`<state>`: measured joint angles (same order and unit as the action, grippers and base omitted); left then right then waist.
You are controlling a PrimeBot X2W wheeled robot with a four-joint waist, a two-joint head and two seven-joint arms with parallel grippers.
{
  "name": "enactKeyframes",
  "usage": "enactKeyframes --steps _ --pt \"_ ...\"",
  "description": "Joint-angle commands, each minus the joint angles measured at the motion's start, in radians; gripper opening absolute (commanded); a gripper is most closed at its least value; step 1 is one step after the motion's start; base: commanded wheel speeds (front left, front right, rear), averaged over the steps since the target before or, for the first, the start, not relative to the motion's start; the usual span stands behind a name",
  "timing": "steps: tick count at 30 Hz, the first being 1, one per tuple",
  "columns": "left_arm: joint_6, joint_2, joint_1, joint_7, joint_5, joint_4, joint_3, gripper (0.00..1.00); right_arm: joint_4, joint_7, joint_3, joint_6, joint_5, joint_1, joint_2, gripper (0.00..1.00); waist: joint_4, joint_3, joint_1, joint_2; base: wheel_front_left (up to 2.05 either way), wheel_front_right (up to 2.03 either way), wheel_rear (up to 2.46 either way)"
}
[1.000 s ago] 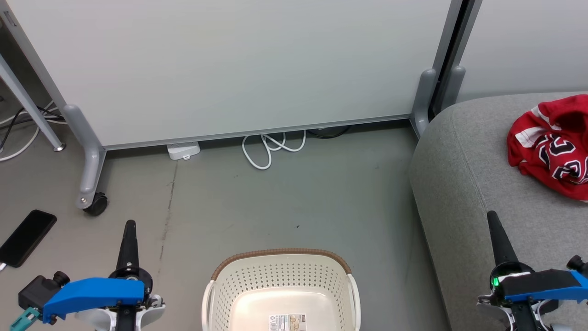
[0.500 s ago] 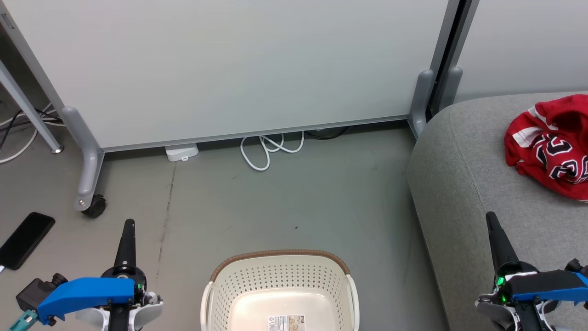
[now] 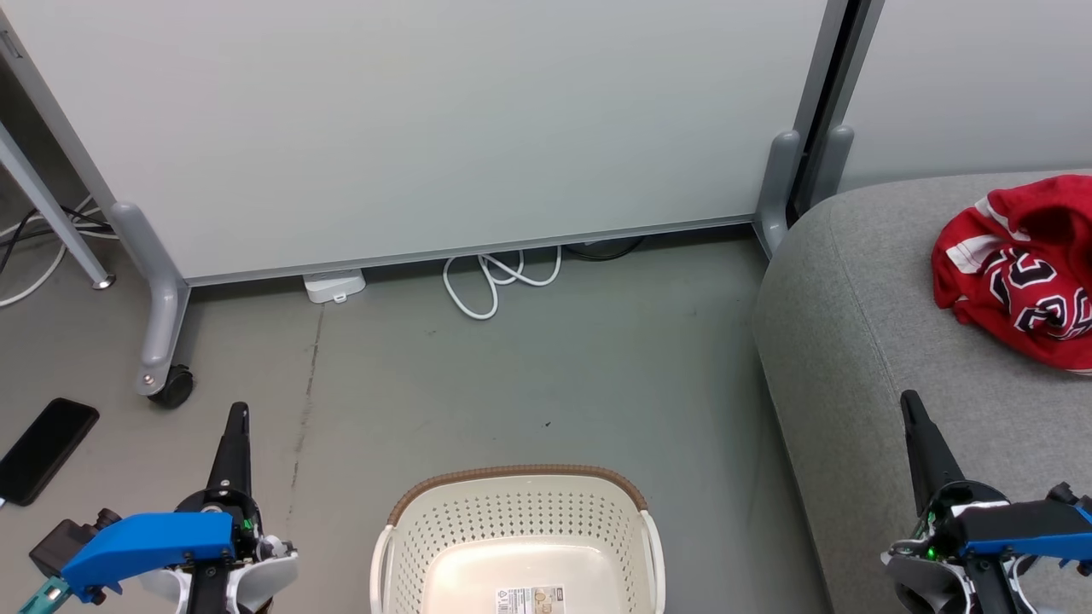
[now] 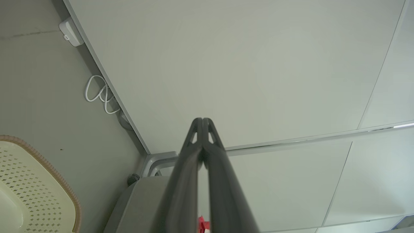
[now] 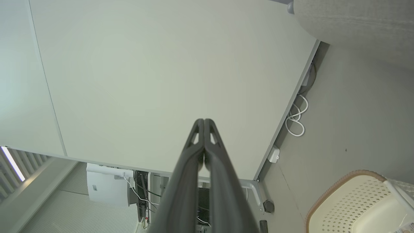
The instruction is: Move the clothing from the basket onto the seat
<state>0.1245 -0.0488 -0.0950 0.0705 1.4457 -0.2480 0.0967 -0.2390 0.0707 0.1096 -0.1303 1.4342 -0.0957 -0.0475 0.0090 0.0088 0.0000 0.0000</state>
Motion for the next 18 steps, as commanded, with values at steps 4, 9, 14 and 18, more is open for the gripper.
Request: enactKeyframes --steps 4,9,14,18 --pt "0.009 -0.002 -0.017 0.013 0.038 0.005 0.009 0.0 -0.001 0.013 0.003 -0.001 0.043 -0.016 -0.005 0.0 -0.001 -0.001 0.0 0.0 0.0 0.0 0.0" --pt "0.009 -0.002 -0.018 0.023 0.074 0.005 0.011 0.0 -0.003 0.023 0.004 -0.001 0.082 -0.017 -0.005 0.0 -0.003 -0.002 0.0 0.0 0.0 0.0 0.0" --pt "0.009 -0.002 -0.017 0.032 0.109 0.005 0.014 0.0 -0.004 0.031 0.004 -0.001 0.118 -0.018 -0.005 0.0 -0.005 -0.003 0.0 0.0 0.0 0.0 0.0" --pt "0.01 -0.002 -0.019 0.041 0.142 0.004 0.018 0.0 -0.006 0.04 0.005 -0.001 0.154 -0.018 -0.005 0.0 -0.007 -0.005 0.0 0.0 0.0 0.0 0.0"
